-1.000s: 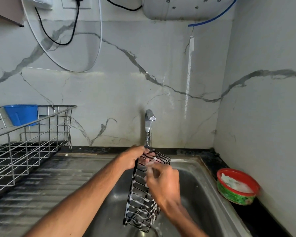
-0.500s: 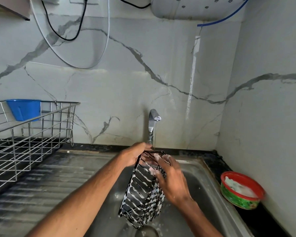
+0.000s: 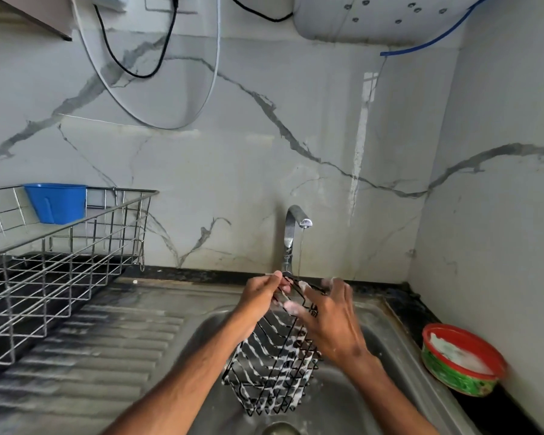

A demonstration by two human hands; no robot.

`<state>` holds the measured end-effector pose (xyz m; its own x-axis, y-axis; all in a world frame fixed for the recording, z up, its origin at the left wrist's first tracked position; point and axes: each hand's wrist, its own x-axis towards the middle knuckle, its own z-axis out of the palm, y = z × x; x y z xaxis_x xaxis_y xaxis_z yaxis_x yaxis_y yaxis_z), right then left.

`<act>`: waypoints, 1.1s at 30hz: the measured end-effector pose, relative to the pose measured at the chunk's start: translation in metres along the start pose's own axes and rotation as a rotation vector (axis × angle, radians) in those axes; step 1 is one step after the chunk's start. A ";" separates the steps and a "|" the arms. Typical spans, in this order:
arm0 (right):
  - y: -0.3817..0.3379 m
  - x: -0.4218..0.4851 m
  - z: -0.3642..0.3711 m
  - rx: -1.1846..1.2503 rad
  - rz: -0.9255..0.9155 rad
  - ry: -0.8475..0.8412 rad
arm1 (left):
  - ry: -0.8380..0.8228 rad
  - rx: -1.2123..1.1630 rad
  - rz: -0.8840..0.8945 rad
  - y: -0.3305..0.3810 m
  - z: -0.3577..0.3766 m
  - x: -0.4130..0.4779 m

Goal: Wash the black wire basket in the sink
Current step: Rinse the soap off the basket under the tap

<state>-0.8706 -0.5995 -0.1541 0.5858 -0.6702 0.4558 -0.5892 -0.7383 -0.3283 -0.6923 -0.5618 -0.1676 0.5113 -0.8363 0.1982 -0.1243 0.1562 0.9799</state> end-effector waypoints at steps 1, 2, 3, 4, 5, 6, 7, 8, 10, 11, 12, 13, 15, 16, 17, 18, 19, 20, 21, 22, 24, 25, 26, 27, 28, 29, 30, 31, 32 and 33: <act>0.002 0.004 -0.008 0.055 -0.034 -0.036 | 0.024 -0.004 0.018 -0.001 0.002 0.002; 0.004 0.008 -0.015 0.131 -0.063 -0.091 | 0.045 -0.002 0.038 -0.002 0.004 0.002; 0.002 0.012 -0.022 0.203 -0.080 -0.159 | 0.067 0.000 0.062 -0.003 0.006 0.003; 0.002 0.016 -0.024 0.249 -0.095 -0.220 | 0.084 0.003 0.085 -0.004 0.007 0.004; -0.002 0.019 -0.023 0.267 -0.123 -0.257 | 0.101 0.015 0.104 -0.007 0.008 0.007; -0.004 0.022 -0.019 0.261 -0.160 -0.271 | 0.112 0.016 0.125 -0.009 0.008 0.009; -0.006 0.025 -0.013 0.249 -0.194 -0.275 | 0.115 0.014 0.136 -0.010 0.008 0.010; -0.005 0.030 -0.006 0.243 -0.225 -0.273 | 0.111 0.006 0.145 -0.011 0.008 0.011; 0.001 0.037 0.000 0.274 -0.238 -0.277 | 0.112 0.017 0.152 -0.014 0.006 0.014; 0.005 0.038 0.000 0.295 -0.202 -0.291 | 0.114 0.027 0.156 -0.014 0.005 0.015; 0.012 0.038 -0.001 0.314 -0.146 -0.303 | 0.119 0.032 0.165 -0.013 0.005 0.016; 0.018 0.037 -0.001 0.316 -0.092 -0.309 | 0.124 0.050 0.172 -0.014 0.006 0.017; 0.023 0.037 0.001 0.325 -0.057 -0.281 | 0.138 0.087 0.190 -0.013 0.009 0.019; 0.021 0.036 0.002 0.321 -0.062 -0.280 | 0.140 0.101 0.194 -0.013 0.010 0.020; 0.013 0.035 0.000 0.314 -0.077 -0.292 | 0.137 0.112 0.188 -0.014 0.010 0.021; 0.005 0.033 -0.002 0.312 -0.093 -0.304 | 0.124 0.109 0.181 -0.015 0.010 0.021; -0.004 0.033 -0.004 0.308 -0.124 -0.309 | 0.113 0.107 0.176 -0.017 0.009 0.022; -0.009 0.033 -0.003 0.298 -0.157 -0.308 | 0.106 0.104 0.173 -0.017 0.007 0.021; -0.012 0.033 -0.002 0.288 -0.187 -0.306 | 0.107 0.098 0.170 -0.016 0.005 0.021; -0.009 0.033 0.003 0.283 -0.209 -0.306 | 0.111 0.080 0.162 -0.016 0.003 0.020; -0.001 0.033 0.004 0.285 -0.203 -0.290 | 0.119 0.051 0.151 -0.014 0.000 0.019; 0.004 0.031 0.001 0.294 -0.178 -0.285 | 0.127 0.048 0.148 -0.013 -0.001 0.019; 0.009 0.028 -0.004 0.312 -0.142 -0.282 | 0.131 0.048 0.143 -0.012 -0.002 0.020; 0.012 0.024 -0.009 0.334 -0.109 -0.282 | 0.128 0.055 0.137 -0.012 -0.003 0.022; 0.016 0.022 -0.013 0.350 -0.082 -0.277 | 0.119 0.065 0.133 -0.012 -0.003 0.022; 0.019 0.020 -0.014 0.360 -0.067 -0.269 | 0.110 0.083 0.133 -0.012 -0.003 0.022; 0.019 0.020 -0.014 0.362 -0.060 -0.270 | 0.103 0.097 0.136 -0.012 -0.002 0.022; 0.016 0.021 -0.014 0.357 -0.071 -0.267 | 0.099 0.108 0.143 -0.012 -0.002 0.022; 0.012 0.023 -0.012 0.345 -0.092 -0.267 | 0.100 0.118 0.150 -0.012 -0.001 0.022; 0.007 0.026 -0.010 0.324 -0.114 -0.272 | 0.099 0.128 0.158 -0.012 -0.001 0.022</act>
<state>-0.8648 -0.6209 -0.1363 0.7878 -0.5467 0.2838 -0.3329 -0.7655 -0.5506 -0.6790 -0.5816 -0.1753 0.5572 -0.7498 0.3569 -0.3137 0.2079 0.9265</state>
